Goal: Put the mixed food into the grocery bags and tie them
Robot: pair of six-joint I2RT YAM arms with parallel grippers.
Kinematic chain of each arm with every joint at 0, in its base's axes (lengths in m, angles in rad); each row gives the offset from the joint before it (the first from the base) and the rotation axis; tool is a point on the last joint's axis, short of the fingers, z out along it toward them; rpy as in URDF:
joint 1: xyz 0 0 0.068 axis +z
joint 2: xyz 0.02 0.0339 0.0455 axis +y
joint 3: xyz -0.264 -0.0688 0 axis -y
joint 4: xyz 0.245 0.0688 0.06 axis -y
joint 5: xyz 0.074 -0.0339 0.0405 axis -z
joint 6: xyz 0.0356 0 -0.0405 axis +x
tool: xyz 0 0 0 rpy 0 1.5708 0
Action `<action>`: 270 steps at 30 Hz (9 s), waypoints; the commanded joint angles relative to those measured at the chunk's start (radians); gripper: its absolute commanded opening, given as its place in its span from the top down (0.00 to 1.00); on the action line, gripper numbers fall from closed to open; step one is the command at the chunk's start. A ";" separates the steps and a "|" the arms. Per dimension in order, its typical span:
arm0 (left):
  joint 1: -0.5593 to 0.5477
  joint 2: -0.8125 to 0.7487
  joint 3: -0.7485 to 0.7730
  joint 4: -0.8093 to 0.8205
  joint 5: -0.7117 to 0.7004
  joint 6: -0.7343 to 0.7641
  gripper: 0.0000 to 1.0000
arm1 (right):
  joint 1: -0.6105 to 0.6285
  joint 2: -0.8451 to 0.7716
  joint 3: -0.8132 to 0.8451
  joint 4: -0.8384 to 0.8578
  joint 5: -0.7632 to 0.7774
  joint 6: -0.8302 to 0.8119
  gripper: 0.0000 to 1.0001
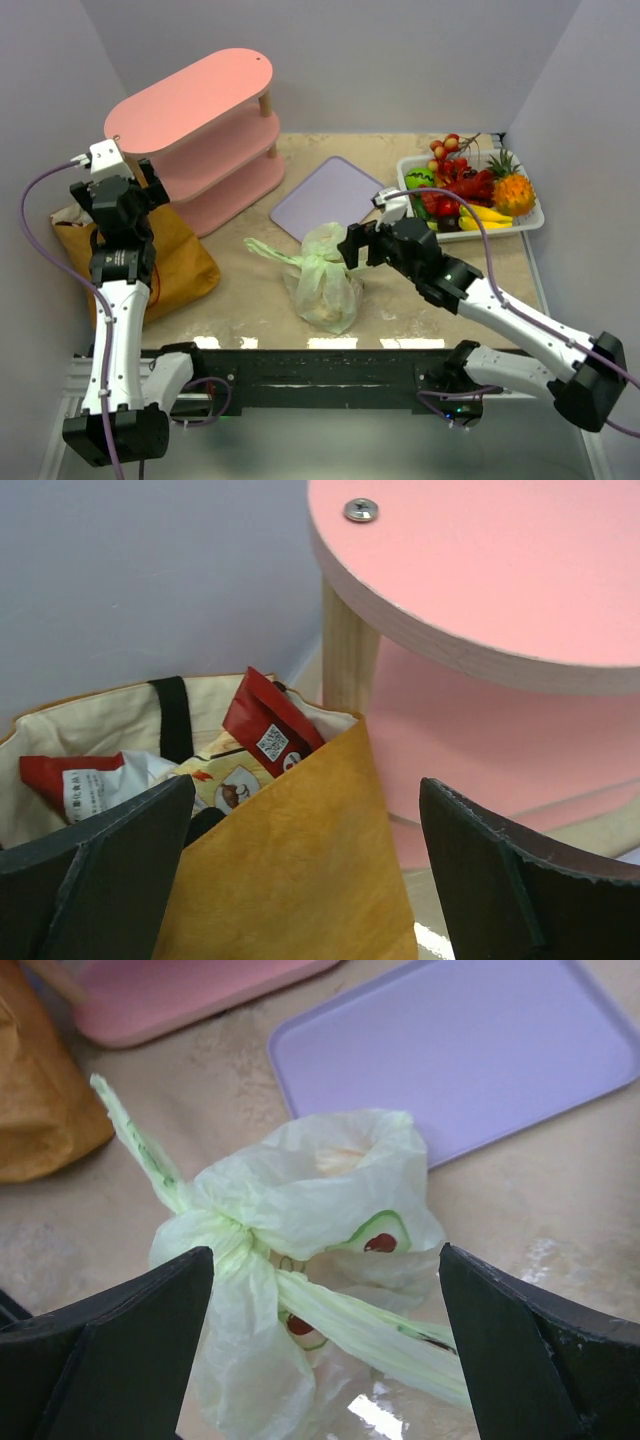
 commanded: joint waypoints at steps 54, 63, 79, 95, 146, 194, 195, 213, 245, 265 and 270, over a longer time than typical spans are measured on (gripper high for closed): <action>0.021 -0.610 -0.507 -0.027 0.333 -0.478 1.00 | 0.233 0.325 0.616 0.070 -0.035 -0.079 1.00; -0.100 -0.732 -0.492 -0.016 0.580 -0.354 1.00 | 0.232 0.397 0.716 0.158 -0.098 0.001 1.00; -0.199 -0.729 -0.513 0.191 1.166 -0.242 1.00 | 0.232 0.375 0.820 0.163 0.110 -0.030 1.00; -0.214 -0.727 -0.510 0.217 1.042 -0.188 1.00 | 0.230 -0.041 0.331 -0.144 0.677 0.028 1.00; -0.216 -0.698 -0.461 0.214 0.794 -0.064 1.00 | 0.035 0.510 0.486 0.276 -0.394 0.404 1.00; -0.220 -0.064 0.057 -0.443 0.605 -0.054 0.00 | 0.347 0.240 0.247 0.391 -0.181 -0.232 1.00; -0.220 -0.052 0.041 -0.441 0.610 -0.043 0.00 | 0.351 0.239 0.248 0.393 -0.167 -0.235 1.00; -0.220 -0.199 -0.212 0.346 0.702 -0.086 1.00 | 0.358 0.271 0.399 0.557 0.140 -0.496 1.00; -0.217 -0.244 -0.455 0.102 0.496 -0.188 1.00 | -0.123 0.074 0.325 -0.239 0.010 0.004 0.01; -0.214 -0.201 -0.435 0.125 0.541 -0.095 1.00 | -0.189 0.499 0.035 0.131 -0.350 -0.096 0.01; -0.214 -0.215 -0.440 0.132 0.531 -0.095 1.00 | -0.190 0.553 0.021 0.122 -0.335 -0.056 0.15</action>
